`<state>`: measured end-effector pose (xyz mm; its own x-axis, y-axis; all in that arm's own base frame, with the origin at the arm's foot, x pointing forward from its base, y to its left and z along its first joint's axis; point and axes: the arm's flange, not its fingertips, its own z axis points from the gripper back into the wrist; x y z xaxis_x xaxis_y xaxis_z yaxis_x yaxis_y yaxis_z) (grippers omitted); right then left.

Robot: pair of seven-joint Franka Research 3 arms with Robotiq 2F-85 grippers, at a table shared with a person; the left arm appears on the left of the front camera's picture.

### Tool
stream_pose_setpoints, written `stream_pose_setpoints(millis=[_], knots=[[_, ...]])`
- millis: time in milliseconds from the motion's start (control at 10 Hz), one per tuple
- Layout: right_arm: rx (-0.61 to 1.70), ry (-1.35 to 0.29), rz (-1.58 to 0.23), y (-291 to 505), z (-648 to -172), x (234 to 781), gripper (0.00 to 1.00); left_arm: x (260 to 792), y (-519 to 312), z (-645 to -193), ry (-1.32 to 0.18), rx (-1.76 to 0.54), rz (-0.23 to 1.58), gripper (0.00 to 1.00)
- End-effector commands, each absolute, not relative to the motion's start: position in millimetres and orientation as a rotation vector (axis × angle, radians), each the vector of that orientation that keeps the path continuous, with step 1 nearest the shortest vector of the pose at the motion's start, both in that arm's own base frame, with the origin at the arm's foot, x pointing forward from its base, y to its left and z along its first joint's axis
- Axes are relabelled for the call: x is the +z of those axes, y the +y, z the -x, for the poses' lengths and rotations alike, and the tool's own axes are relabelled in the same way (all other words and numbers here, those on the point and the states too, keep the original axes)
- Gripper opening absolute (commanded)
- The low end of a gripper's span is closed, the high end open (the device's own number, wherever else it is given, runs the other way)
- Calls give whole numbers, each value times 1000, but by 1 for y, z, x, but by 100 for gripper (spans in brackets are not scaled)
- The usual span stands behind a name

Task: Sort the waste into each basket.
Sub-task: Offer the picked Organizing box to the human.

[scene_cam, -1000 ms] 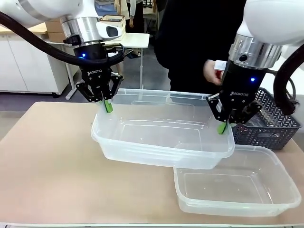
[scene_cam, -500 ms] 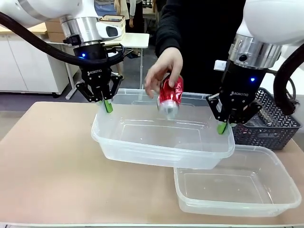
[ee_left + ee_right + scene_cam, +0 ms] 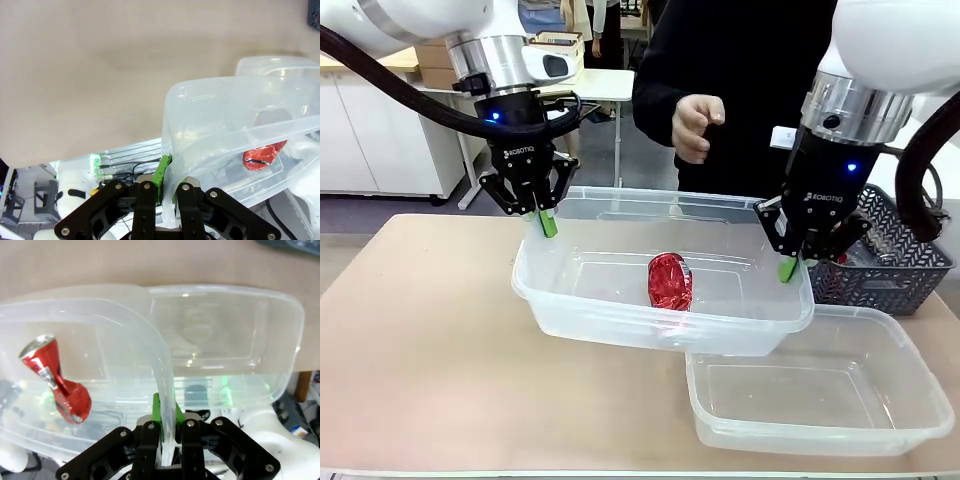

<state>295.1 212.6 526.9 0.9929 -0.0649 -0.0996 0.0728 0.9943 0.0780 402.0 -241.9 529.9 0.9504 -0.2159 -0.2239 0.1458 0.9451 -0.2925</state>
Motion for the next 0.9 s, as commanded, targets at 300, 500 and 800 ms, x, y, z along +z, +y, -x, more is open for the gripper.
stream_pose_setpoints(millis=[300, 500, 800], knots=[[-58, 110, -67, 211, -298, 525, 5, 538, -240, -399, 254, -179, 300, 6], [-58, 110, -67, 211, -298, 525, 5, 538, -240, -399, 254, -179, 300, 6], [-58, 110, -67, 211, -298, 525, 5, 538, -240, -399, 254, -179, 300, 6]])
